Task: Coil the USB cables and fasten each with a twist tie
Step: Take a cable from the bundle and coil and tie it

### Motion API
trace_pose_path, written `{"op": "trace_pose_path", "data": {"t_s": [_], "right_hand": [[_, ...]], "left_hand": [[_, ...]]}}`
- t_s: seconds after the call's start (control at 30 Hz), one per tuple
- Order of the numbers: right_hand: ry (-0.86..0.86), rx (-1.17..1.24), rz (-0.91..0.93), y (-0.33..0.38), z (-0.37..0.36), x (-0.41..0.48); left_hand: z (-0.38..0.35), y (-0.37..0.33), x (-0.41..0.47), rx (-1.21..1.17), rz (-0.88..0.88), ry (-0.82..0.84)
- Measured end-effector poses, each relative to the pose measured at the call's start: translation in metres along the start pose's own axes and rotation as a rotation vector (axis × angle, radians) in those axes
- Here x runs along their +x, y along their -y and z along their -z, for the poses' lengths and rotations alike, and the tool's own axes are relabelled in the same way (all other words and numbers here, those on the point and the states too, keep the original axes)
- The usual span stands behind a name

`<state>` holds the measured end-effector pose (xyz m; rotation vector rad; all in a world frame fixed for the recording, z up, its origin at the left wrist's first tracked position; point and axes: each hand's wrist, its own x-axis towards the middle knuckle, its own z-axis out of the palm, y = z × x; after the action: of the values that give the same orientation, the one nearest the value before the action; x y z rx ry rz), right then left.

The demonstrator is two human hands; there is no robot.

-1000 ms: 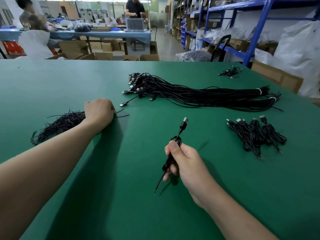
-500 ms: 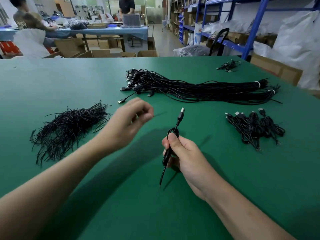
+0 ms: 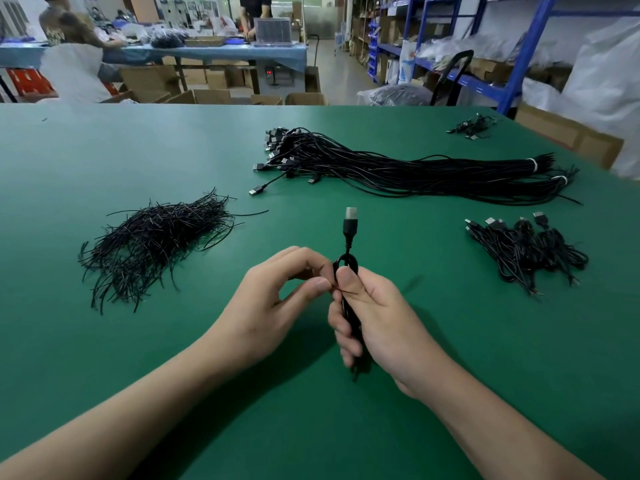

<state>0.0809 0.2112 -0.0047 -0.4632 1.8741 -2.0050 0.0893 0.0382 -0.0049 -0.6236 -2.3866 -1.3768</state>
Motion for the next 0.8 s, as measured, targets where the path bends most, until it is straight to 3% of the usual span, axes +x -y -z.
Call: {"op": "trace_pose_path", "data": {"t_s": [0.37,0.63,0.8], "right_hand": [[0.043,-0.018,-0.067,0.0058,-0.0024,0.0006],[0.111,-0.102,0.000,0.0027,-0.0033,-0.0002],[0.078,-0.096,0.028,-0.0007,-0.0048,0.0028]], "left_hand": [[0.0007,-0.0057,-0.0019,0.113,-0.034,-0.081],[-0.0012,-0.0023,-0.0031,-0.069,0.057,-0.132],[-0.0042,-0.0006,-0.0026,-0.372,0.242,-0.230]]}}
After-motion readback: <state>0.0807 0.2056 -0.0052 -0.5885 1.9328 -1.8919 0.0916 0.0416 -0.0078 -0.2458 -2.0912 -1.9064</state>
